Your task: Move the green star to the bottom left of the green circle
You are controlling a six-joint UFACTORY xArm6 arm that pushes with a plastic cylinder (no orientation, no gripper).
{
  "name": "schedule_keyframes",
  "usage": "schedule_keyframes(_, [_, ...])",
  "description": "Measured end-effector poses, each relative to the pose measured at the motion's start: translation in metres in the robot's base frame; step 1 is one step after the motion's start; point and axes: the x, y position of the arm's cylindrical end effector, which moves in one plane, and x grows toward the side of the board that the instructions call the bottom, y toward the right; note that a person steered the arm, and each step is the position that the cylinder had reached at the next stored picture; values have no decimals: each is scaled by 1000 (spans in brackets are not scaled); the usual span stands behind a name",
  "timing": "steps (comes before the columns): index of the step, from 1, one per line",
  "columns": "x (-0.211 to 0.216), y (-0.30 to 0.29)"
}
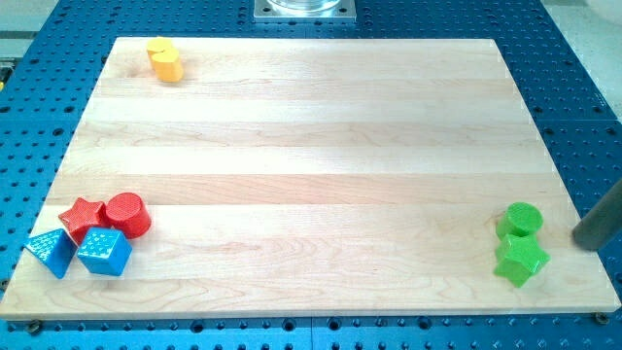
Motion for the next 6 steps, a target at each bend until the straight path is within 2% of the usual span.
schedule_keyframes(1, [4, -72])
schedule_keyframes(2, [5, -82])
schedule_keyframes(3, [5, -9])
schedule_keyframes(4, [44, -53])
schedule_keyframes(6, [48, -279])
